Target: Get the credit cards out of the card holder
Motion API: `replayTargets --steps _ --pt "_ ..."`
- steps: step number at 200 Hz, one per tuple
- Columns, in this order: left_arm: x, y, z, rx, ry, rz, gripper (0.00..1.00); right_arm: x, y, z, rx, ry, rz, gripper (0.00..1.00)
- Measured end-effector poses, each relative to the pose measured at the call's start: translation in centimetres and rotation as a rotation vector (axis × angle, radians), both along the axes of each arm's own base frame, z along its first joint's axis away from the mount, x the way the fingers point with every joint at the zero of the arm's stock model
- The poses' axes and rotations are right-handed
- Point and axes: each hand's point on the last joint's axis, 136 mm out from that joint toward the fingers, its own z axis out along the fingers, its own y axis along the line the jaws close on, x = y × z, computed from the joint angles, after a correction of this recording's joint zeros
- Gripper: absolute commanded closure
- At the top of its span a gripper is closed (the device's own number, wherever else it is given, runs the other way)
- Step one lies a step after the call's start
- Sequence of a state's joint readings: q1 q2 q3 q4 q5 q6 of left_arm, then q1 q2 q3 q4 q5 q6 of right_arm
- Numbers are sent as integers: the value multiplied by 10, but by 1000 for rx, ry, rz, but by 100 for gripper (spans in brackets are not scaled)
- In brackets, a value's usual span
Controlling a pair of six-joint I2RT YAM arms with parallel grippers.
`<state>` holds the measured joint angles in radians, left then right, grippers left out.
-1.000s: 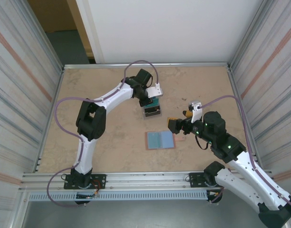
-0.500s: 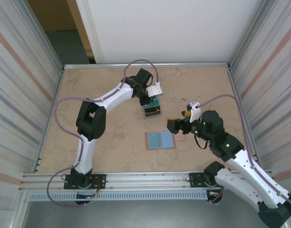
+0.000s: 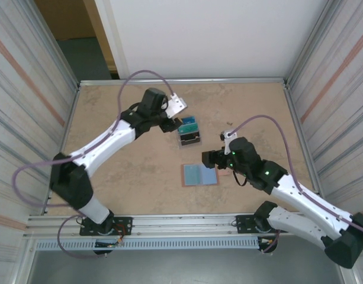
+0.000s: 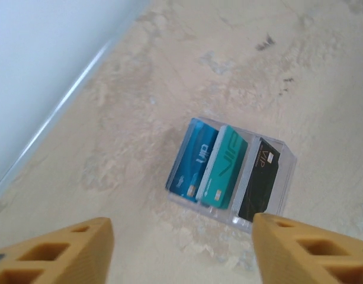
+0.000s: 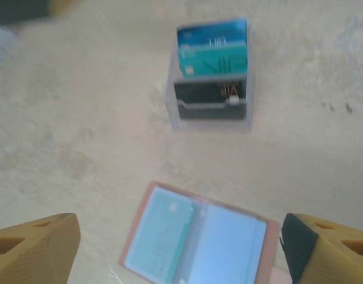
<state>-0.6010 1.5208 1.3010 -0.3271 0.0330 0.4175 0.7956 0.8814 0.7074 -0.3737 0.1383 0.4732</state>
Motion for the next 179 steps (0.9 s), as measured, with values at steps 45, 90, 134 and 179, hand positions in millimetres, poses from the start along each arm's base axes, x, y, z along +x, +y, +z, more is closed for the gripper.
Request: replayTargets --steps 45,90,134,179 --pt "-48 55 12 -209 -35 219 1 -6 28 -28 -103 109 -12 28" --pt "-84 101 6 -389 -45 404 1 -19 52 -56 -190 218 -19 41" --pt "-106 135 -18 -527 -37 562 1 -30 75 -87 -265 322 0 43" --pt "-113 152 -26 -605 -39 649 1 -36 93 -117 -366 385 23 45"
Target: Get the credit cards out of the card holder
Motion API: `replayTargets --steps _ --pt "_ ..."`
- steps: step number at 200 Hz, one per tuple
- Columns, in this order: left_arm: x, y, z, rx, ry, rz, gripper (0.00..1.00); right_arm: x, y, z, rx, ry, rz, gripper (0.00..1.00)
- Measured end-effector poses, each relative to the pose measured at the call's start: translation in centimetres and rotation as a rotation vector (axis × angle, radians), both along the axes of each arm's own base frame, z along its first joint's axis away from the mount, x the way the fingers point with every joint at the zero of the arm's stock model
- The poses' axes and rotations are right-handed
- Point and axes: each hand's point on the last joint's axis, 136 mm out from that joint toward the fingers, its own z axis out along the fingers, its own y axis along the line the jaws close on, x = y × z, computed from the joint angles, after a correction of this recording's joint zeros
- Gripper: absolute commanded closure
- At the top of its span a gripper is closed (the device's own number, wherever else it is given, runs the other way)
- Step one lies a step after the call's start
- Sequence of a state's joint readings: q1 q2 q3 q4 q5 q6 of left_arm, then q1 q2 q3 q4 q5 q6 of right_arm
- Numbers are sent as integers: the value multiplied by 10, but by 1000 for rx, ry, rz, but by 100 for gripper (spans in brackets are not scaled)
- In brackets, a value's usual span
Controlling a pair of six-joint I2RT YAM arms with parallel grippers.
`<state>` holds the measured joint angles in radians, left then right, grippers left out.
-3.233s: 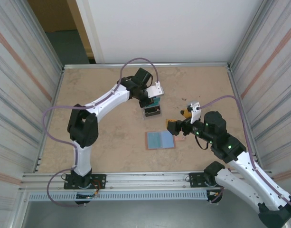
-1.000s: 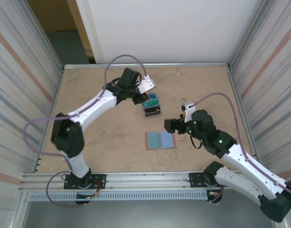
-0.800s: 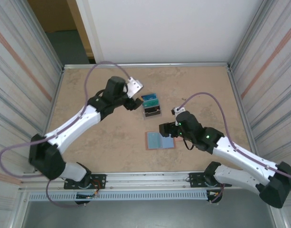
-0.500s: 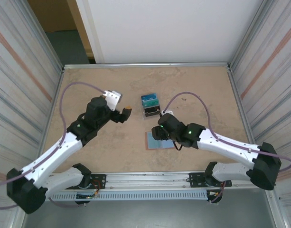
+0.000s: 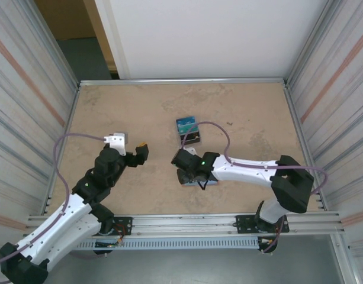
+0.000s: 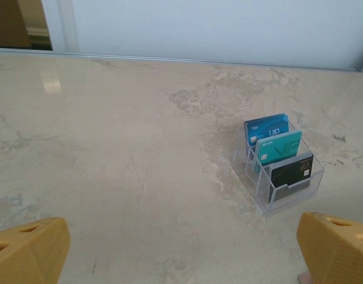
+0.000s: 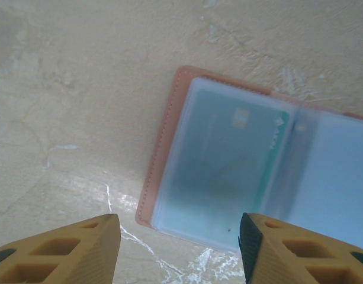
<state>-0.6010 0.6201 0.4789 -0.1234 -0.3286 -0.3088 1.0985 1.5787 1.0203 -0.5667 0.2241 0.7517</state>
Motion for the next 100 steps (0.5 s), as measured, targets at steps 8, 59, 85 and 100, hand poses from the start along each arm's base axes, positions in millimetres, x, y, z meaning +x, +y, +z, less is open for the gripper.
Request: replayTargets --steps 8,59,85,100 --pt "0 2 0 -9 1 12 1 0 1 -4 -14 8 0 46" --pt "-1 8 -10 -32 18 52 1 2 0 -24 -96 40 -3 48" --pt "-1 8 -13 -32 27 56 1 1 -5 -33 -129 55 -8 49" --pt "0 8 -15 -27 34 58 1 2 -8 -35 -140 60 -13 49"
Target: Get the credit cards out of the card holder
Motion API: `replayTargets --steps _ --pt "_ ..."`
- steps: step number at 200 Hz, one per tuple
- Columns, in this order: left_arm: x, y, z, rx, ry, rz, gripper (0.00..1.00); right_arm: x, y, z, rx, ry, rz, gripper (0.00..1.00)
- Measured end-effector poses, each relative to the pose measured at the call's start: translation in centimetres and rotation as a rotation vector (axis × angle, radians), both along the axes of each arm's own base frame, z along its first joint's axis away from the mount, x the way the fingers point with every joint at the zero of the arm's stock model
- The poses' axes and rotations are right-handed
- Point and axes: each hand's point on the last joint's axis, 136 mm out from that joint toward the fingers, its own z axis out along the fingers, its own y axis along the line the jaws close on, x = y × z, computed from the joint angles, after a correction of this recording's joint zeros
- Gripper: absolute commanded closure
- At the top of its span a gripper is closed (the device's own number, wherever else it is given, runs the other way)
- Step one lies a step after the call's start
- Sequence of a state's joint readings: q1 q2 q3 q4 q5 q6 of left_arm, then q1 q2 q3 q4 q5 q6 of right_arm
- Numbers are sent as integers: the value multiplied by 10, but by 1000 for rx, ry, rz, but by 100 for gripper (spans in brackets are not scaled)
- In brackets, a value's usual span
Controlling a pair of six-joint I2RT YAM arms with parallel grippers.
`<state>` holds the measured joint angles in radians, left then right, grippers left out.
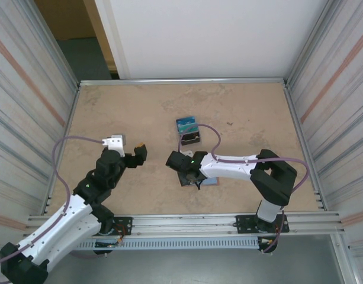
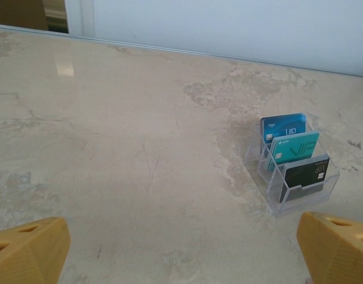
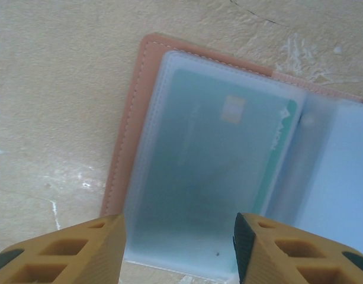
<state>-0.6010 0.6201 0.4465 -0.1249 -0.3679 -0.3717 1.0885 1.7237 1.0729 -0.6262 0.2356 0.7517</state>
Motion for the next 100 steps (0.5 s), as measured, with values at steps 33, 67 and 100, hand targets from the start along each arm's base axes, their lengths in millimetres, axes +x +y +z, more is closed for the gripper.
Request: replayTargets --steps 33,67,100 --pt "1 0 -2 5 8 0 1 1 -2 -4 -14 7 -5 49" --pt "2 -1 -5 10 15 0 1 0 -3 -9 -26 15 -4 47" --pt "3 -2 -10 18 32 1 1 0 -3 -9 -25 15 -4 46"
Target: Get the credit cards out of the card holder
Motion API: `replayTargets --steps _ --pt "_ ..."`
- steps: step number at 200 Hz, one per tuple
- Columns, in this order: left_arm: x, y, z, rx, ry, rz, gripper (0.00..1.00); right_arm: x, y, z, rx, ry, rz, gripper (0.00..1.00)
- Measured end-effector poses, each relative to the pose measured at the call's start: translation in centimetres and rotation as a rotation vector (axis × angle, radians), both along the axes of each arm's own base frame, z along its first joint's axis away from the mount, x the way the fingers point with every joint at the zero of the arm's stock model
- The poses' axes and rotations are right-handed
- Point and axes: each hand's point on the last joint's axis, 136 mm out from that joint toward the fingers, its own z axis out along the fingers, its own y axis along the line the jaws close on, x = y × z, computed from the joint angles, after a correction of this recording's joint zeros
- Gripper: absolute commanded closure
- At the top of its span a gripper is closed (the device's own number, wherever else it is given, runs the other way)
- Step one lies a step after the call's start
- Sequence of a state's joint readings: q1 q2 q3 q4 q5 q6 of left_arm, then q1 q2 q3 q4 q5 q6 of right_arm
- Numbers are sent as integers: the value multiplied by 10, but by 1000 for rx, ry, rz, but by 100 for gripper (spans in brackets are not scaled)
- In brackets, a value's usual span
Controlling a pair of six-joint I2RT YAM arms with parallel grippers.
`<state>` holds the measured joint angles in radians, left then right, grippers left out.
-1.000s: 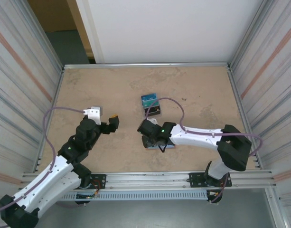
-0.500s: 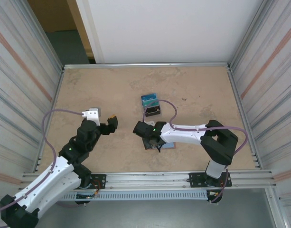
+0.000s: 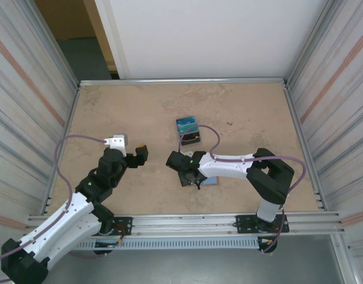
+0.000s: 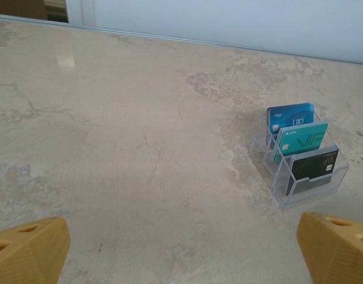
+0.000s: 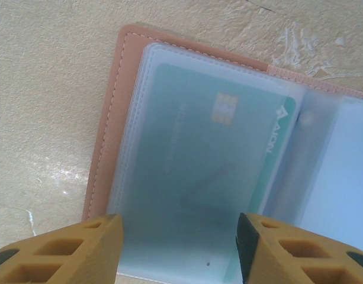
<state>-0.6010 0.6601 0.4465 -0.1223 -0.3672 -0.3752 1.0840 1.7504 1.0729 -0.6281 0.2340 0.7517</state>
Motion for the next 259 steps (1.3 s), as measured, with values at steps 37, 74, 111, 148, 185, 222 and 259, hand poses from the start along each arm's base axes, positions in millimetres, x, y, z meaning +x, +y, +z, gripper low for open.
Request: replayTargets --steps 37,74,111,148,185,222,259 --pt "1 -1 -4 4 15 0 1 0 3 0 12 0 2 45" --pt "1 -2 -7 6 25 -4 1 0 7 2 32 3 6 46" --pt "1 -2 -8 8 29 -3 1 1 8 7 47 -3 4 47" --pt "1 -2 -8 8 30 -3 1 1 7 4 53 3 1 47" --pt "1 -2 -10 6 36 -1 1 2 3 -1 49 8 -10 49" --pt "1 -2 -10 5 37 -1 1 2 1 -5 67 21 -21 52" --pt "1 -3 -10 3 38 -2 1 3 2 -5 86 21 -24 55"
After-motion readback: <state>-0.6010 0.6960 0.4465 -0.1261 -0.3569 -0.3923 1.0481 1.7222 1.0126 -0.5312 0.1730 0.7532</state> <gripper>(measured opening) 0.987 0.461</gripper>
